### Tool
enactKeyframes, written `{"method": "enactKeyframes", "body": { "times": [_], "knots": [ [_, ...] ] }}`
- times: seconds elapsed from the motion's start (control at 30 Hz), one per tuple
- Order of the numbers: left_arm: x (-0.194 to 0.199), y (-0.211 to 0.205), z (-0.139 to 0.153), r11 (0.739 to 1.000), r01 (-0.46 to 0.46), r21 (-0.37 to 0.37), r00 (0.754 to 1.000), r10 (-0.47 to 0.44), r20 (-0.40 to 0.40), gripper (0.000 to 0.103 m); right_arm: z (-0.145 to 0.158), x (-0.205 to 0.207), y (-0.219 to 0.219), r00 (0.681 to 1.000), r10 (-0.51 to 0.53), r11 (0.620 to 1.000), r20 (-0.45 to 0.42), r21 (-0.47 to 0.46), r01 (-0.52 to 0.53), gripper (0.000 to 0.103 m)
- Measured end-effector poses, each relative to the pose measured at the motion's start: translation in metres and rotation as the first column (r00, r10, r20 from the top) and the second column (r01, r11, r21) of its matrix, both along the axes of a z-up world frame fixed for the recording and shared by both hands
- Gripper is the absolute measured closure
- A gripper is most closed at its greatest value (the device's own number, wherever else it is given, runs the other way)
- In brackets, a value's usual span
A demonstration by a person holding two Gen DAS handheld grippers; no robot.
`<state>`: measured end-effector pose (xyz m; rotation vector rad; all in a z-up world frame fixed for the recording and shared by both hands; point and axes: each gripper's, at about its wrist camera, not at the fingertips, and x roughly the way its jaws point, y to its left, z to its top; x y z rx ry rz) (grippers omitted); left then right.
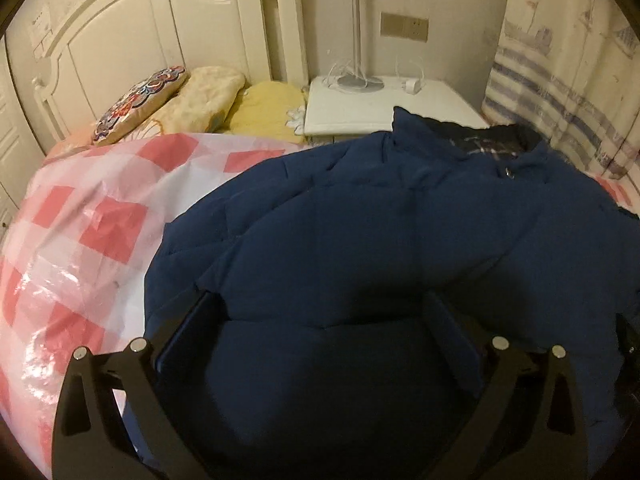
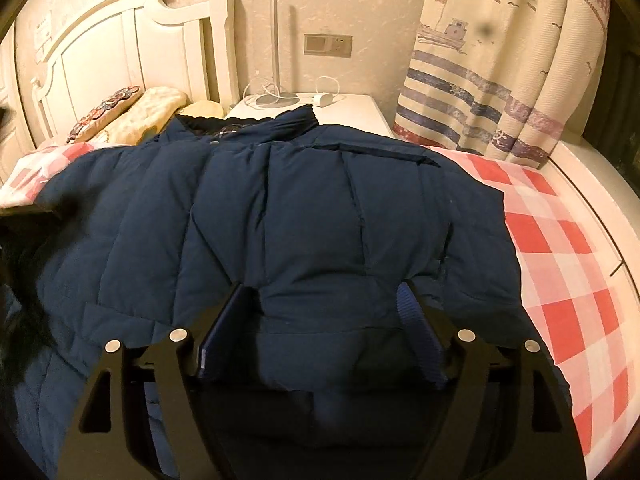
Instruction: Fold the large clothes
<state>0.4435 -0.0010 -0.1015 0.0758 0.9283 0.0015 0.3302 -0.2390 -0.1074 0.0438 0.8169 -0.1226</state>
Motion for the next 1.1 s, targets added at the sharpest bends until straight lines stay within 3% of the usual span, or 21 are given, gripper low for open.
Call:
{"method": "enactKeyframes", "body": {
  "times": [0.03, 0.13, 0.17, 0.27, 0.37, 0.43, 0.53, 0.63, 0.73, 0.87, 0.93, 1.03, 1.1],
  "knots": [
    [0.001, 0.001, 0.003, 1.0, 0.0, -0.01, 1.0, 0.0, -0.005, 0.002, 0.0, 0.0, 0.0, 1.0, 0.002, 1.0, -0.001, 0.002, -0.002, 0.026],
    [0.0, 0.007, 0.031, 0.987, 0.007, -0.16, 0.998, 0.004, 0.064, 0.002, -0.001, 0.001, 0.0, 1.0, 0.006, 1.0, -0.002, 0.002, -0.006, 0.025],
    [0.002, 0.007, 0.037, 0.984, 0.01, -0.179, 0.997, 0.005, 0.081, 0.002, -0.001, 0.001, 0.0, 1.0, 0.007, 1.0, -0.003, 0.001, -0.007, 0.024],
    [0.021, -0.004, 0.037, 0.988, 0.013, -0.151, 0.997, -0.001, 0.074, 0.002, -0.001, 0.0, 0.0, 1.0, 0.01, 1.0, -0.002, 0.003, -0.01, 0.023],
    [0.05, -0.006, -0.004, 0.995, -0.025, -0.098, 0.999, 0.02, -0.049, 0.002, 0.0, 0.0, 0.0, 1.0, 0.012, 1.0, -0.001, 0.007, -0.012, 0.023],
    [0.047, -0.01, -0.007, 0.997, -0.009, -0.074, 1.0, 0.01, 0.012, 0.002, 0.0, -0.001, 0.0, 1.0, 0.02, 1.0, 0.003, 0.013, -0.02, 0.022],
    [0.044, -0.012, -0.003, 0.999, -0.007, -0.049, 1.0, 0.007, -0.002, 0.002, 0.0, -0.001, -0.001, 1.0, 0.023, 1.0, 0.003, 0.019, -0.023, 0.021],
    [0.017, -0.005, 0.016, 0.998, -0.015, -0.062, 0.999, 0.019, 0.051, 0.003, 0.0, 0.0, -0.001, 1.0, 0.027, 0.999, 0.001, 0.024, -0.027, 0.019],
    [-0.03, 0.002, 0.033, 0.995, 0.062, -0.078, 0.988, -0.05, 0.147, 0.002, 0.0, 0.0, -0.002, 1.0, 0.031, 0.999, 0.002, 0.032, -0.031, 0.018],
    [-0.063, 0.003, 0.013, 0.994, 0.111, -0.021, 0.99, -0.108, 0.091, 0.002, 0.0, 0.0, -0.001, 0.999, 0.032, 0.999, 0.002, 0.033, -0.032, 0.017],
    [-0.069, 0.002, -0.005, 0.989, 0.144, 0.028, 0.984, -0.146, 0.1, 0.002, 0.0, 0.0, -0.001, 1.0, 0.032, 0.999, 0.002, 0.033, -0.032, 0.017],
    [-0.067, 0.004, -0.009, 0.991, 0.136, 0.008, 0.987, -0.136, 0.09, 0.002, 0.0, 0.0, -0.001, 0.999, 0.032, 0.999, 0.003, 0.029, -0.032, 0.016],
    [-0.066, 0.001, -0.012, 0.99, 0.133, 0.038, 0.987, -0.136, 0.086, 0.002, 0.0, 0.0, 0.0, 0.999, 0.033, 0.999, 0.004, 0.021, -0.033, 0.016]
  ]
}}
